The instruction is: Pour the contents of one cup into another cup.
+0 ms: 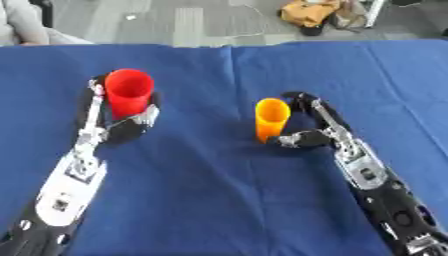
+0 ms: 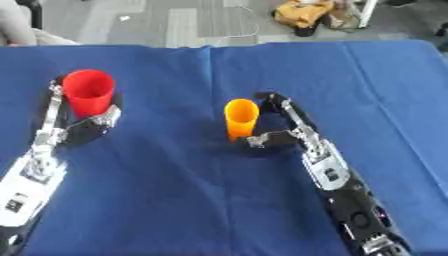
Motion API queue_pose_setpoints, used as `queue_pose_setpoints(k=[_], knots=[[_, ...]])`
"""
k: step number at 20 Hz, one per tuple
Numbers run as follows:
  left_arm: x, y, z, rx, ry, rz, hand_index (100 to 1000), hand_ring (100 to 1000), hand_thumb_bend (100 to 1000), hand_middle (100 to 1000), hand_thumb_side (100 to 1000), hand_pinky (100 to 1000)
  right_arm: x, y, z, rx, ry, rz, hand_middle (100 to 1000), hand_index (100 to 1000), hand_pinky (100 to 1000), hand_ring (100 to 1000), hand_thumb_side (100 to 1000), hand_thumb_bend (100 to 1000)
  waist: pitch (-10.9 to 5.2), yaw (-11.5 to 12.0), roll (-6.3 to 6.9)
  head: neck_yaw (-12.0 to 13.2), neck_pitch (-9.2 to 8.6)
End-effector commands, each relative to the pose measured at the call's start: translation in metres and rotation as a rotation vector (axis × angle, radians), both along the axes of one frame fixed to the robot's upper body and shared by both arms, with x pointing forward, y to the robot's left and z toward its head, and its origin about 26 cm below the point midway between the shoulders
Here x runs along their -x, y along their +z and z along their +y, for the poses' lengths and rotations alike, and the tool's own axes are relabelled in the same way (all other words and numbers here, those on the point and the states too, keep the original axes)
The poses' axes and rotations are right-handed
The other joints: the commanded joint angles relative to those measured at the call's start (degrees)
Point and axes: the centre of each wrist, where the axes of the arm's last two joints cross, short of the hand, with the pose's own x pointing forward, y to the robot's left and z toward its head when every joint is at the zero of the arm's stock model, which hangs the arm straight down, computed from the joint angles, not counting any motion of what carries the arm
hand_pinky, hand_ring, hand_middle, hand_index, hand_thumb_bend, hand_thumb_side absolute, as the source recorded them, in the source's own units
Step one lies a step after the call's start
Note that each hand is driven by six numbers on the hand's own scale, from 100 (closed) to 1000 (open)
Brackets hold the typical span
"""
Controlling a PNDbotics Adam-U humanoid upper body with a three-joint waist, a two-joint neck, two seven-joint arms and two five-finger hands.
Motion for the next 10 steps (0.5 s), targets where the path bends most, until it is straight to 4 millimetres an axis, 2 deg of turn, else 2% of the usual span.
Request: queue_pose_setpoints(k=[1, 8, 9, 10], knots=[[0.000, 0.011, 0.004, -0.004, -0.004, -0.029, 663, 371, 100, 445, 219, 597, -0.006, 0.012, 0.001, 0.007, 0.005, -0.035, 550, 836, 835, 694, 271, 880, -0.91, 0.2, -0.01, -0.1, -0.49], [0.002, 0.010, 0.002, 0.000, -0.014, -0.025, 663, 371, 100, 444, 223, 596, -0.011, 0.016, 0.012, -0.001, 0.022, -0.044, 545, 836, 833, 690, 267, 875, -0.83, 0.7, -0.06, -0.3, -0.46], [0.002, 0.010, 0.001, 0.001, -0.015, -0.024, 663, 371, 100, 444, 223, 596, -0.011, 0.017, 0.014, -0.001, 0.025, -0.045, 542, 835, 829, 688, 260, 898, -0.81, 0.8, -0.07, -0.3, -0.45], [0.002, 0.010, 0.001, 0.001, -0.016, -0.023, 662, 371, 100, 445, 223, 596, -0.012, 0.017, 0.016, -0.002, 0.028, -0.045, 542, 835, 826, 687, 266, 874, -0.81, 0.9, -0.08, -0.4, -0.44]])
